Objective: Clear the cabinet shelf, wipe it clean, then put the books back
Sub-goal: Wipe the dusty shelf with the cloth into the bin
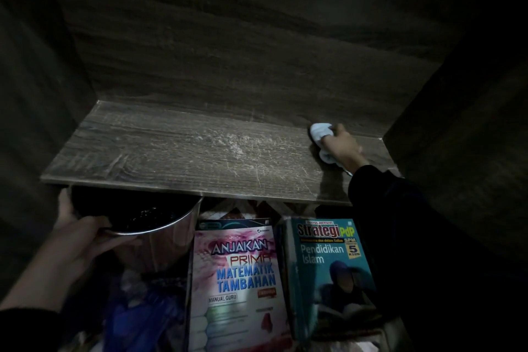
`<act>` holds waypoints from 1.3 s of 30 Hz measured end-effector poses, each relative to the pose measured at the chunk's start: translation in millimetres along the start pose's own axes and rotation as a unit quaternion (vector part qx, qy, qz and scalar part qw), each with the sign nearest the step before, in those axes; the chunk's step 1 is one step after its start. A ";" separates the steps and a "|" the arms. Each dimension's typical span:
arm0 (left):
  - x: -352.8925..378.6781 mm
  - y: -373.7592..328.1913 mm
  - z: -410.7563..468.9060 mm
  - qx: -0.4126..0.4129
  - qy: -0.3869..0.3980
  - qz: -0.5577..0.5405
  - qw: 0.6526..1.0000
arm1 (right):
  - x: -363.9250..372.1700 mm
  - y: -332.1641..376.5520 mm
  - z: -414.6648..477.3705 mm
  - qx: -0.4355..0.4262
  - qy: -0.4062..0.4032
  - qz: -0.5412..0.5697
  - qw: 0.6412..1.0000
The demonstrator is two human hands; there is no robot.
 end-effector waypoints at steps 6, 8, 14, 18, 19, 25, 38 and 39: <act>-0.6 -0.4 -0.4 -0.003 -0.002 -0.007 1.000 | 32.7 66.0 -53.9 -0.059 0.018 -0.059 0.996; -1.1 -0.1 -0.2 -0.005 0.002 -0.010 1.000 | 48.0 82.6 -65.0 -0.077 0.035 -0.067 0.994; -6.7 6.7 7.5 -0.011 0.002 -0.021 1.000 | 79.5 124.9 -91.2 -0.126 0.054 -0.078 0.987; -6.6 5.7 6.9 -0.002 0.004 -0.018 1.000 | 97.9 149.4 -105.6 -0.159 0.065 -0.084 0.982; -6.3 5.1 6.6 0.000 0.006 -0.018 1.000 | 103.1 155.2 -108.7 -0.166 0.068 -0.085 0.980; -10.9 9.7 9.6 -0.008 0.006 -0.014 1.000 | 135.0 191.0 -130.3 -0.225 0.100 -0.095 0.965; -18.4 3.3 4.8 -0.005 0.011 -0.011 1.000 | 195.4 232.2 -270.4 -0.566 0.179 -0.017 0.805; -20.1 3.6 4.3 -0.007 0.010 -0.011 1.000 | 189.5 229.1 -270.5 -0.563 0.184 0.015 0.805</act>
Point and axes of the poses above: each hand's wrist, its own z-axis towards the middle knuckle, its own x-axis out of the palm, y = z × x, the point moved 6 cm from there along z, towards the middle knuckle, and after that the axes turned 6 degrees about x, right-handed, at the moved point
